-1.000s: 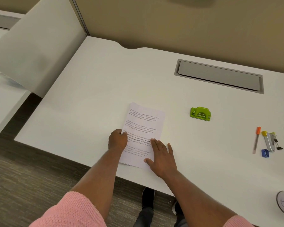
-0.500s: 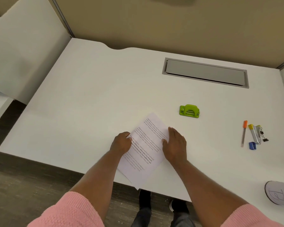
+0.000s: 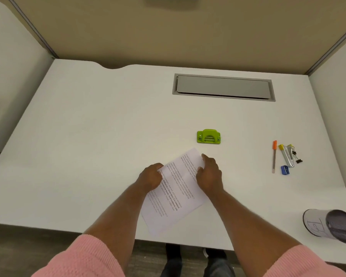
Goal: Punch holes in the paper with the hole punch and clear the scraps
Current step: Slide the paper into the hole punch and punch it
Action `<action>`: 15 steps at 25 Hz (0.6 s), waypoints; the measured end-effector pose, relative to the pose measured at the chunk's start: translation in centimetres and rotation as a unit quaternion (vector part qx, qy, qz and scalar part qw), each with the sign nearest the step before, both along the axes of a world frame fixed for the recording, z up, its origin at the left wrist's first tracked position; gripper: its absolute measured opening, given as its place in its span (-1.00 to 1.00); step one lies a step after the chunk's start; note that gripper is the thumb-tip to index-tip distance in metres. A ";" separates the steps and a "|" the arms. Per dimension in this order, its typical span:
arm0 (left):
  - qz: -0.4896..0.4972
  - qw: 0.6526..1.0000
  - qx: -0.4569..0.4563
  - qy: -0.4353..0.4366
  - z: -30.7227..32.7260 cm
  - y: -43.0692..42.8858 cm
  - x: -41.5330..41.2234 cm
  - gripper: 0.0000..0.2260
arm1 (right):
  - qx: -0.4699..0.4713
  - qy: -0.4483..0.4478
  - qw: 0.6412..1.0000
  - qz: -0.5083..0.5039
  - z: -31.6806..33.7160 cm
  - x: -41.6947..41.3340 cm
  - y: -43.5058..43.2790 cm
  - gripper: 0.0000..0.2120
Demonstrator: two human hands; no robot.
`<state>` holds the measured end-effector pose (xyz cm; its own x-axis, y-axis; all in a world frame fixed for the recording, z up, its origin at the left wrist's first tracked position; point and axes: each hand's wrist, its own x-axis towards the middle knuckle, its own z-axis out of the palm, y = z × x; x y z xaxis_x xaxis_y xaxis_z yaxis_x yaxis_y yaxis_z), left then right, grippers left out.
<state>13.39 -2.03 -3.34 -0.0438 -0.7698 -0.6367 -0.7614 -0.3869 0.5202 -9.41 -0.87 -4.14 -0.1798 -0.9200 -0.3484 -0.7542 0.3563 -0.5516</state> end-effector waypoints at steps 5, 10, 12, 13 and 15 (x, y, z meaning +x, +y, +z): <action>-0.012 1.000 0.005 0.010 -0.5 -1.0 -1.5 -0.62 | 0.001 -0.069 0.992 -0.102 0.1 -2.0 -0.8 -0.51; -0.017 0.999 -0.019 0.034 0.0 -1.7 -3.1 -0.39 | -0.003 -0.070 0.990 -0.124 0.4 -3.7 -1.1 -0.54; -0.032 0.998 -0.030 0.034 0.0 -2.1 -3.7 -0.34 | 0.001 -0.089 0.989 -0.120 0.5 -4.2 -1.2 -0.53; -0.036 0.998 -0.031 0.033 0.0 -2.2 -3.9 -0.33 | 0.003 -0.097 0.988 -0.118 0.5 -4.4 -1.2 -0.52; -0.042 0.998 -0.033 0.032 0.0 -2.6 -4.3 -0.32 | 0.000 -0.112 0.987 -0.114 0.6 -4.9 -1.1 -0.47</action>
